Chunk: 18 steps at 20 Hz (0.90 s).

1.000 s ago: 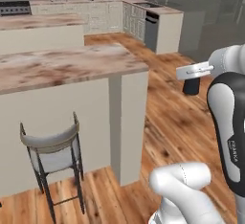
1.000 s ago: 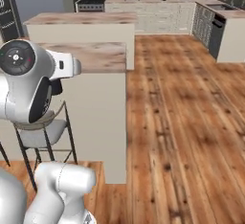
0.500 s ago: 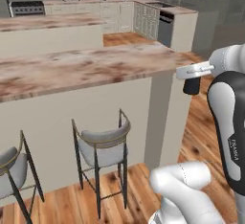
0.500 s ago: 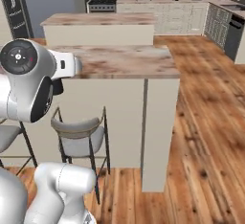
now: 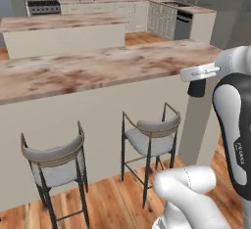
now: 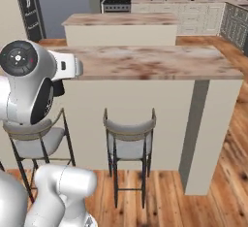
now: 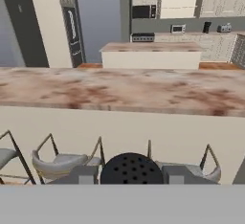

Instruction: Retrieve the shaker from the cabinet and place it next the steak on a plate on the dining table.

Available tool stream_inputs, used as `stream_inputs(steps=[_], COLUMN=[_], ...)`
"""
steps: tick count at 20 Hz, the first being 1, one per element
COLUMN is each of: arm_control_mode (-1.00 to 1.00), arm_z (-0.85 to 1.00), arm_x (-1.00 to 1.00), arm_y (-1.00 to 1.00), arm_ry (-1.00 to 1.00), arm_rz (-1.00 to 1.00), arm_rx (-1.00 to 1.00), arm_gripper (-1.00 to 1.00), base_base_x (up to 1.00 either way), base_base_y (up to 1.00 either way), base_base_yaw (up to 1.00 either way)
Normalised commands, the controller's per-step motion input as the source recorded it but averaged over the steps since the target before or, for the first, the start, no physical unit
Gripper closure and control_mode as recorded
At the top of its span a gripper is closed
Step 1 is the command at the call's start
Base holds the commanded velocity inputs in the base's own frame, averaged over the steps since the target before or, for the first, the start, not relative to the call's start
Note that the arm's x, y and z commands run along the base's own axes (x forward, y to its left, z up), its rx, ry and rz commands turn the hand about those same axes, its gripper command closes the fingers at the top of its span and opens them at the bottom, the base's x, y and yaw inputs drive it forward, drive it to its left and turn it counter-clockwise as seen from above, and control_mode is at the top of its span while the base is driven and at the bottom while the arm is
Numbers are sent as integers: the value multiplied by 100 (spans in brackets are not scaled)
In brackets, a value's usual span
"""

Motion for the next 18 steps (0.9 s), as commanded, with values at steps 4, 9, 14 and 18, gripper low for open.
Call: stream_inputs(steps=[4, 9, 14, 18], arm_control_mode=[100, 100, 100, 100], arm_z=[0, 0, 0, 0], arm_x=[0, 0, 0, 0], arm_y=[0, 0, 0, 0], arm_ry=[0, 0, 0, 0], arm_rz=[0, 0, 0, 0], arm_rx=[0, 0, 0, 0], arm_gripper=[100, 100, 100, 100], base_base_x=[-6, -6, -1, 20], base_base_y=[100, 100, 100, 100], base_base_yaw=[0, 0, 0, 0])
